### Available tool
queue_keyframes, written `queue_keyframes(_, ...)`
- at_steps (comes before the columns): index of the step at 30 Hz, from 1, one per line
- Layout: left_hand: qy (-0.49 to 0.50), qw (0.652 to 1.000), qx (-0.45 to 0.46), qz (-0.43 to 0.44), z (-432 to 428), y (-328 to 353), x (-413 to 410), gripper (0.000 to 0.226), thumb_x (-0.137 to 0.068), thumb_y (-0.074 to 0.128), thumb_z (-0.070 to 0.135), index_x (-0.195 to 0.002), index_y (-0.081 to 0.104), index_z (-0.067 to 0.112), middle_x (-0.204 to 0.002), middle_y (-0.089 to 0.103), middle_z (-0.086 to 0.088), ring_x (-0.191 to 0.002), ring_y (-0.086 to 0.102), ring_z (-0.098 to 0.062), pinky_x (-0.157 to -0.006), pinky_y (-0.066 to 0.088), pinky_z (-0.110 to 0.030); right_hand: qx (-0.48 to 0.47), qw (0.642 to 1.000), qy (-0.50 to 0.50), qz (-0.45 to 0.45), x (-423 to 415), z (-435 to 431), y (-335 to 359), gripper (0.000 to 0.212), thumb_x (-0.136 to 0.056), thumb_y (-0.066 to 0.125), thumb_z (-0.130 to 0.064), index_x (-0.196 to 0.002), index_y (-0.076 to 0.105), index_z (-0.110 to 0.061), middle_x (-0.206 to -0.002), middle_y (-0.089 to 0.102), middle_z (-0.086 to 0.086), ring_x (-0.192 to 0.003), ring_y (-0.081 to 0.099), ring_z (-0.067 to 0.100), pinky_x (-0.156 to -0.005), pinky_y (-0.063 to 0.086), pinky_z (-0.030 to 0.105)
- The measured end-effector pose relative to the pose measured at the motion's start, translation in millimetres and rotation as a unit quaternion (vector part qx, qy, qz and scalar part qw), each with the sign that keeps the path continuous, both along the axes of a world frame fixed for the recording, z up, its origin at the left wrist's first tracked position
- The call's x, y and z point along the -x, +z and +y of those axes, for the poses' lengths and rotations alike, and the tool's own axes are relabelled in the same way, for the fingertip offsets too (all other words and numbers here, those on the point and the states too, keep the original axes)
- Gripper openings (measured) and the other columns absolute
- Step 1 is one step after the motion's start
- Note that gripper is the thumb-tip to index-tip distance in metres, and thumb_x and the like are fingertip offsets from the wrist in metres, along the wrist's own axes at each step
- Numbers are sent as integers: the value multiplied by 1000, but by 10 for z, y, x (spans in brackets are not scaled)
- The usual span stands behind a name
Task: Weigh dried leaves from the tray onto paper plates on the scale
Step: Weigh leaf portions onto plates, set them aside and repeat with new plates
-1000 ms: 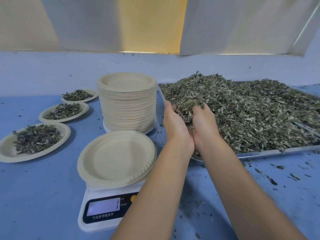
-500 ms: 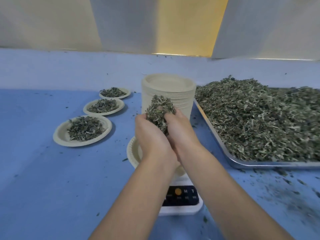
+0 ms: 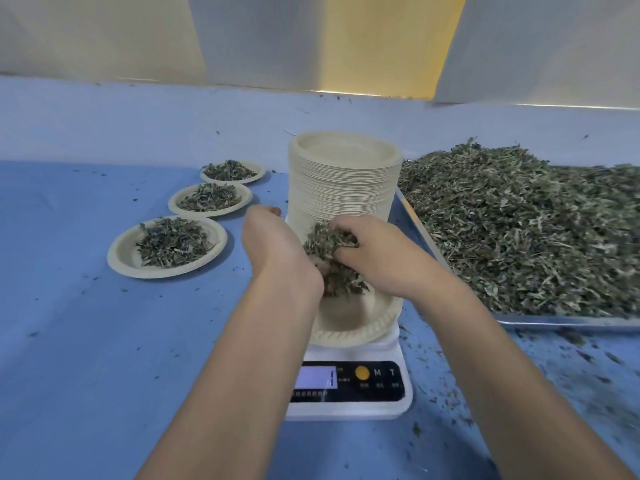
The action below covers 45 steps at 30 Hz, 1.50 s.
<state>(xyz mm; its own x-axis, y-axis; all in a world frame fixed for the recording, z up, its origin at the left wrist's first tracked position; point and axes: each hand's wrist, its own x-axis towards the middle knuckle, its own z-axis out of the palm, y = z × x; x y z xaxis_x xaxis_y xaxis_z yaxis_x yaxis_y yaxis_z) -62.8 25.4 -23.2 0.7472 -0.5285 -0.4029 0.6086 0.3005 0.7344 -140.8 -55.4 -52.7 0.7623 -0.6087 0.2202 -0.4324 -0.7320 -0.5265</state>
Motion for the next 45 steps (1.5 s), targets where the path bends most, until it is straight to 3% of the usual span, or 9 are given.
queue_keyframes(5,16,1000,2,-1,-25,-51,-124,28,-92,41,18,-113,60,13,-127,52,-1,-89,40,-12,-71,24,-17,19,996,42,83,-52,43,-79,32,-91,61,-19,-123,62,-20,-112,63,4,-103,53,20,-67,31,21)
queue_keyframes(7,19,1000,-3,-9,-27,-72,-146,24,-92,42,18,-107,60,12,-130,52,-3,-95,38,-14,-58,22,-18,6,992,56,114,-74,50,-115,36,-91,62,-27,-126,60,-24,-115,64,3,-111,52,21,-76,36,22)
queue_keyframes(13,12,999,1,-30,-48,-119,-215,35,-95,36,20,-116,62,11,-139,49,-4,-136,32,-14,-86,21,-29,-45,995,63,68,-28,66,-51,32,-94,56,-34,-124,61,-26,-111,65,2,-110,52,18,-80,43,23)
queue_keyframes(19,-11,999,3,-30,-40,-124,-257,38,-97,33,22,-121,61,10,-141,47,-4,-139,28,-16,-88,29,-33,-26,999,33,-8,-29,84,1,24,-98,50,-26,-111,64,-13,-101,67,13,-93,60,26,-74,39,27)
queue_keyframes(27,-29,999,7,-30,-14,-106,-271,40,-98,32,22,-128,55,12,-140,48,-3,-138,29,-17,-53,32,-24,-27,988,-27,-152,-2,29,20,16,-94,54,-17,-100,69,-19,-77,66,3,-55,47,11,-54,33,28)
queue_keyframes(32,-23,999,12,-34,-48,-157,-315,40,-97,33,20,-128,55,10,-139,49,-4,-139,28,-16,-86,27,-31,-102,965,-40,-237,7,34,70,24,-92,57,-15,-111,69,-23,-89,66,-22,-90,62,7,-81,47,23)
queue_keyframes(36,-24,999,7,-45,-56,-180,-338,40,-97,33,20,-128,55,8,-139,49,-5,-138,31,-16,-108,22,-34,-104,969,-42,-220,-7,21,35,16,-92,58,-20,-98,70,-29,-87,71,-8,-85,63,22,-77,49,27)
queue_keyframes(42,-56,997,41,-27,-46,-164,-318,41,-98,31,21,-127,55,6,-143,45,-7,-138,32,-17,-99,35,-32,-108,964,-50,-238,-54,31,-9,13,-90,60,-17,-95,68,-26,-87,69,-15,-90,63,22,-92,48,44)
queue_keyframes(45,-69,996,46,-25,-46,-171,-308,40,-98,31,22,-126,55,5,-142,46,-8,-137,33,-17,-92,34,-30,-106,964,-45,-239,-49,13,-18,14,-90,60,-16,-95,67,-27,-80,66,-31,-82,64,4,-86,47,31)
